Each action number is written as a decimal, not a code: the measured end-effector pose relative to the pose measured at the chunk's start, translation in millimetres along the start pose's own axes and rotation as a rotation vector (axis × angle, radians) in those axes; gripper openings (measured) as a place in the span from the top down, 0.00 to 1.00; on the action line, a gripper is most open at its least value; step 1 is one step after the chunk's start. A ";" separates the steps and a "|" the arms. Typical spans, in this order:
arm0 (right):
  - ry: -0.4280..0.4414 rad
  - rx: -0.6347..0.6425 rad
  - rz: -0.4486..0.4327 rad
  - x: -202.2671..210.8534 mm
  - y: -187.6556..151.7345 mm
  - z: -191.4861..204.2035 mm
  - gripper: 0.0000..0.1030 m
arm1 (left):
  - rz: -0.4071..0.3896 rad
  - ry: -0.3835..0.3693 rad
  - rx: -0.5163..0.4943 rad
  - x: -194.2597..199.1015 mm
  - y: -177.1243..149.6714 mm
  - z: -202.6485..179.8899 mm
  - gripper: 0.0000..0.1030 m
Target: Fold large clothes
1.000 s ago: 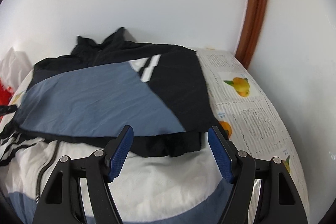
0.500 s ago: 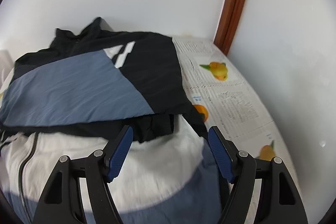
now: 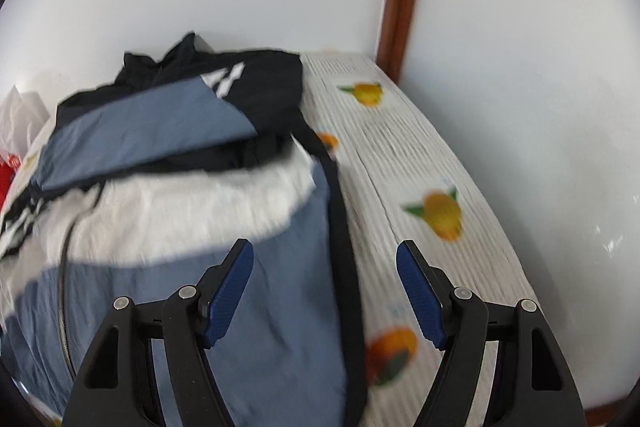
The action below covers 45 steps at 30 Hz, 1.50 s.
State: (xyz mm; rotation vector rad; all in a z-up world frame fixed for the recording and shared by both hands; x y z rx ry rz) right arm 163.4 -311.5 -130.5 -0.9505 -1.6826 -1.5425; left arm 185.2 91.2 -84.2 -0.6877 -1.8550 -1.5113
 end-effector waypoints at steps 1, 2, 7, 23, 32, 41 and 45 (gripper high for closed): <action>0.006 -0.002 0.009 1.8 -9.7 -4.1 0.29 | 0.001 0.001 0.009 3.5 -7.7 4.1 0.49; 0.011 -0.001 0.017 2.4 -18.3 -6.9 0.29 | 0.002 0.006 0.015 6.7 -16.1 8.5 0.46; 0.024 -0.008 0.055 -2.0 -61.9 -16.0 0.28 | 0.052 0.021 0.057 7.9 -56.3 29.0 0.41; 0.046 -0.061 0.051 -37.6 -82.9 -7.1 0.30 | 0.137 0.032 0.030 -24.6 -108.0 31.6 0.40; 0.091 0.004 0.051 -29.2 -82.0 10.4 0.92 | 0.114 0.070 0.016 -17.5 -115.3 30.0 0.86; 0.146 -0.024 0.013 17.1 -88.5 -4.1 0.96 | 0.027 -0.006 0.055 34.7 -116.2 45.1 0.94; 0.194 -0.033 -0.042 45.6 -86.0 -9.5 0.96 | -0.010 -0.042 0.060 56.9 -116.9 47.8 0.94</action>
Point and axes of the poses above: each gripper's, at about its wrist camera, not at the fingertips, and x roughly against the way its jaws point, z to its left, y to its top, the point moved 2 cm from there along -x, roughly the way its jaws point
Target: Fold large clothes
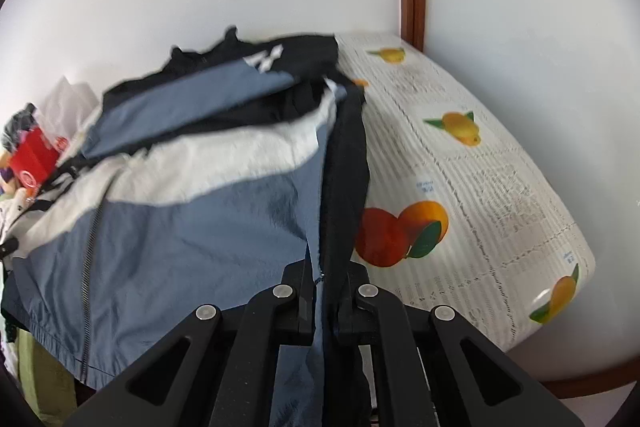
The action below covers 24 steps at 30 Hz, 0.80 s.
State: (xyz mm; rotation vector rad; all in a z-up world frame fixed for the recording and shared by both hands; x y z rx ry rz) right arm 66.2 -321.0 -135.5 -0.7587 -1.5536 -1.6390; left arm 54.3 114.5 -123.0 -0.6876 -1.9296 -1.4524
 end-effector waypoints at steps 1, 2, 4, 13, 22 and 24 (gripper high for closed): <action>0.009 -0.002 -0.012 4.0 1.2 -0.5 0.96 | -0.008 -0.004 -0.004 3.0 0.4 -0.6 0.94; 0.015 -0.006 -0.024 7.8 3.9 -0.9 0.96 | -0.020 -0.007 -0.010 6.7 1.4 -1.2 0.94; 0.021 -0.018 -0.045 12.4 10.9 -1.8 0.96 | -0.049 -0.013 -0.017 12.8 5.4 -2.2 0.94; 0.041 -0.051 -0.125 16.2 57.0 3.6 0.96 | -0.132 -0.020 -0.016 14.5 53.9 -11.5 0.94; 0.036 -0.052 -0.193 3.0 112.0 14.7 0.96 | -0.189 -0.001 -0.004 1.7 105.5 -23.0 0.94; 0.039 -0.061 -0.195 -5.5 124.7 14.9 0.96 | -0.186 0.004 0.010 -8.0 117.5 -22.5 0.94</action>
Point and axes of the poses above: each gripper's, at about its wrist camera, not at the fingertips, and x roughly against the way its jaws point, z to its left, y to its top, the point moved 2 cm from there along -x, roughly the way its jaws point
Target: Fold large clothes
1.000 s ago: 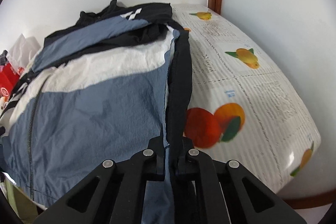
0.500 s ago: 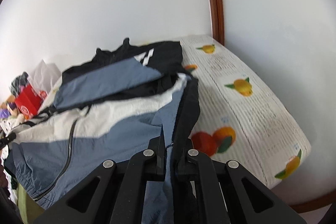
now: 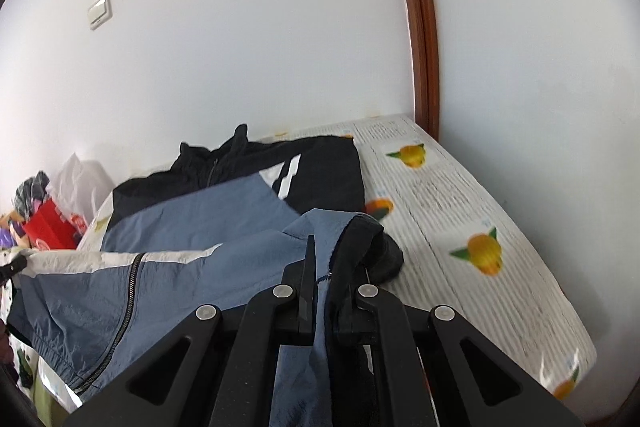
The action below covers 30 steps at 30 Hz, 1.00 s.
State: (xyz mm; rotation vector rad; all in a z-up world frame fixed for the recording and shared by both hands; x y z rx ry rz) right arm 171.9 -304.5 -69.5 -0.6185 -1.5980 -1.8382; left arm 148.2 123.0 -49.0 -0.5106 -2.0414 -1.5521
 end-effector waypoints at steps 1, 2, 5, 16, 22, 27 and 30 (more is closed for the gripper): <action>0.003 -0.001 -0.001 -6.4 5.7 1.5 0.96 | 0.004 0.002 0.005 -6.2 4.4 -0.1 0.94; 0.004 0.001 -0.002 -13.7 11.3 3.3 0.96 | 0.008 0.002 0.008 -11.3 7.1 -0.4 0.94; 0.008 0.004 -0.003 -33.8 23.2 9.1 0.96 | 0.022 0.013 0.013 -32.5 17.1 -1.8 0.94; -0.068 0.100 0.035 -126.4 34.3 30.5 0.96 | 0.073 0.121 -0.018 -107.1 30.1 -2.8 0.92; -0.104 0.088 0.103 -175.0 27.1 22.2 0.96 | 0.126 0.158 -0.008 -150.0 27.4 2.2 0.92; -0.147 0.097 0.163 -204.7 16.1 17.3 0.94 | 0.174 0.185 0.005 -174.4 19.4 7.7 0.90; -0.164 0.117 0.168 -210.3 12.8 18.1 0.93 | 0.185 0.184 0.004 -180.0 17.6 8.8 0.90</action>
Point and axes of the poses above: each gripper's, at about its wrist camera, not at the fingertips, and x roughly against the way its jaws point, z to its left, y to its top, the point moved 2 cm from there along -x, roughly the way its jaws point
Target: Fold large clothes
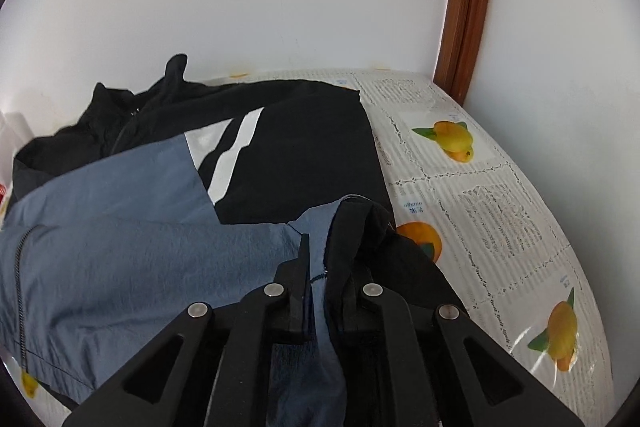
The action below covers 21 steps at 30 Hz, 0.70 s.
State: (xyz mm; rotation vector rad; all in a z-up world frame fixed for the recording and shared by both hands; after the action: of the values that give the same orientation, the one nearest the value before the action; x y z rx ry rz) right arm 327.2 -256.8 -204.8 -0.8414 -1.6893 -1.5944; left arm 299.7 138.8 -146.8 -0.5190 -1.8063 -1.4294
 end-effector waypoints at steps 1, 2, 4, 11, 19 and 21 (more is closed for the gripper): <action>-0.002 0.003 0.000 -0.5 -0.1 0.3 0.92 | 0.002 0.000 -0.003 -0.8 -0.2 -0.5 0.90; -0.002 0.007 0.002 -0.4 -0.2 0.6 0.89 | 0.004 0.002 -0.007 -1.1 0.1 -1.4 0.89; -0.005 0.013 0.013 1.2 -0.5 0.7 0.86 | 0.003 0.002 -0.014 -0.3 0.7 -2.1 0.86; 0.018 0.035 0.026 24.4 -6.3 -2.8 0.65 | 0.009 -0.039 -0.017 10.6 0.8 -4.1 0.69; 0.022 0.011 -0.024 72.4 -19.1 -24.3 0.61 | -0.061 -0.123 0.015 50.2 3.8 8.4 0.50; 0.028 -0.016 -0.013 79.7 -22.4 -36.0 0.59 | -0.075 -0.110 0.013 60.0 2.0 16.5 0.50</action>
State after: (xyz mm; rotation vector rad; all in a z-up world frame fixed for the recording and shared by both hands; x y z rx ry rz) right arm 264.2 -292.7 -151.1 -0.8140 -1.6672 -1.6231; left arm 258.4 146.7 -101.0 -0.5379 -1.9390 -1.4634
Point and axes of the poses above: each gripper's, at about its wrist camera, not at the fingertips, and x roughly against the way its jaws point, z to its left, y to its top, the point moved 2 cm from there along -x, roughly the way its jaws point
